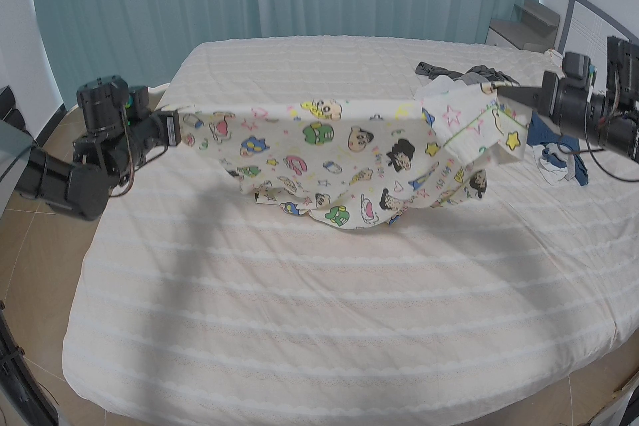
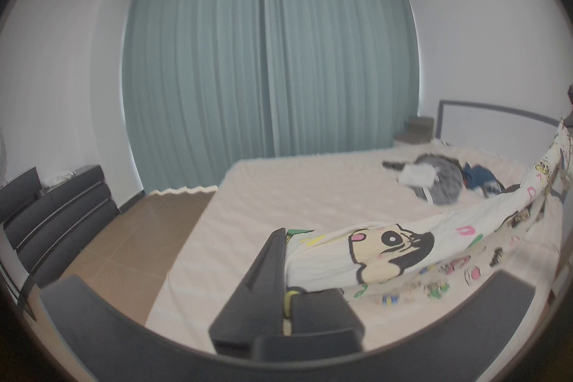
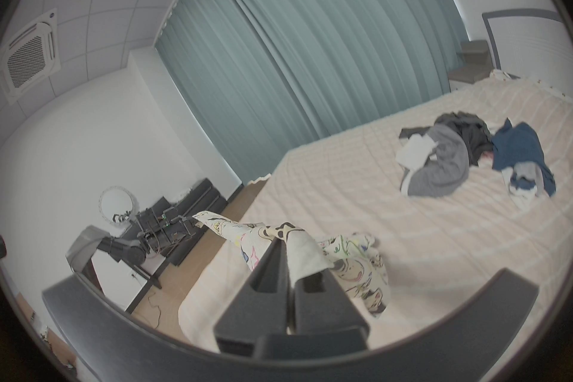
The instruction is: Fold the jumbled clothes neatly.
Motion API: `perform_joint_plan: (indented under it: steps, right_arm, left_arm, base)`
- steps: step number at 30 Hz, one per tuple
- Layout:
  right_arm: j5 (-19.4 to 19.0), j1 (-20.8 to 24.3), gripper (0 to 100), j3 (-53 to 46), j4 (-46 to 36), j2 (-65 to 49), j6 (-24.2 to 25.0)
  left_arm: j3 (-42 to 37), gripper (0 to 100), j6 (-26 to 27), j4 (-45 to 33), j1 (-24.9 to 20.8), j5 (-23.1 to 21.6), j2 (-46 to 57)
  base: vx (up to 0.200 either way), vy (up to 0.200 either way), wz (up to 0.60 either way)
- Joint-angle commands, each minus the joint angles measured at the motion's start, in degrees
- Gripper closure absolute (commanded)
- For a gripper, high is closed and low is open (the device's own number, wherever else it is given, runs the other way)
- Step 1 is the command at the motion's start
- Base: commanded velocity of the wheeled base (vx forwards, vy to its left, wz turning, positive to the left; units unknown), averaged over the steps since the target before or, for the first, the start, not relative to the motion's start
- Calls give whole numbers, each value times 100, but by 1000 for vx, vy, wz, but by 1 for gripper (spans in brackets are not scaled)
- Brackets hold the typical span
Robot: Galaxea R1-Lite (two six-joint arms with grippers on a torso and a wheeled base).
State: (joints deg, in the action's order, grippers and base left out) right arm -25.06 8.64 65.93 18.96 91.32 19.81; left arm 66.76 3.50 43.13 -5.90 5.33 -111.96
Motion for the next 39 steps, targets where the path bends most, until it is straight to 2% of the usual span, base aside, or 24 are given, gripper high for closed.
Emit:
perform_joint_plan:
  steps: [1,5,6,11,13,15,18,23,24,29,39]
  right_arm:
    - [-403,67,100,-2761,-208,-1389,-636]
    - [-447,305,100,-3763,-401,-1793,-794]
    - [-456,322,100,-4079,-401,-1837,-944]
    - [-473,322,100,-4808,-401,-1802,-1313]
    - [-482,366,100,-4984,-401,-1758,-1322]
    - [-499,498,100,-5318,-401,-1661,-1322]
    - [-499,612,100,-5591,-375,-1468,-1357]
    - [-508,665,100,-5837,-384,-1204,-1498]
    - [-508,814,100,-5977,-349,-941,-1647]
    - [-491,893,100,-5986,-296,-290,-1717]
    - [-350,1043,100,-5969,38,228,-1963]
  left_arm:
    - [-3248,100,371,231,-25,-752,1352]
    - [-4065,100,424,-209,1,-1025,1915]
    - [-4267,100,450,-595,-16,-1122,2161]
    - [-4566,100,485,-2028,-96,-1464,2802]
    - [-4601,100,485,-2423,-113,-1535,2925]
    - [-4689,100,494,-3144,-166,-1631,3057]
    - [-4821,100,494,-3584,-219,-1675,3066]
    - [-5094,100,494,-3698,-306,-1675,3013]
    - [-5234,100,494,-3671,-315,-1667,2899]
    - [-5313,100,476,-3654,-315,-1684,2512]
    - [-5445,100,476,-3627,-324,-1675,1967]
  base:
    - [0,0,0]
    - [0,0,0]
    - [0,0,0]
    - [0,0,0]
    - [0,0,0]
    - [0,0,0]
    - [0,0,0]
    - [0,0,0]
    - [0,0,0]
    - [0,0,0]
    - [0,0,0]
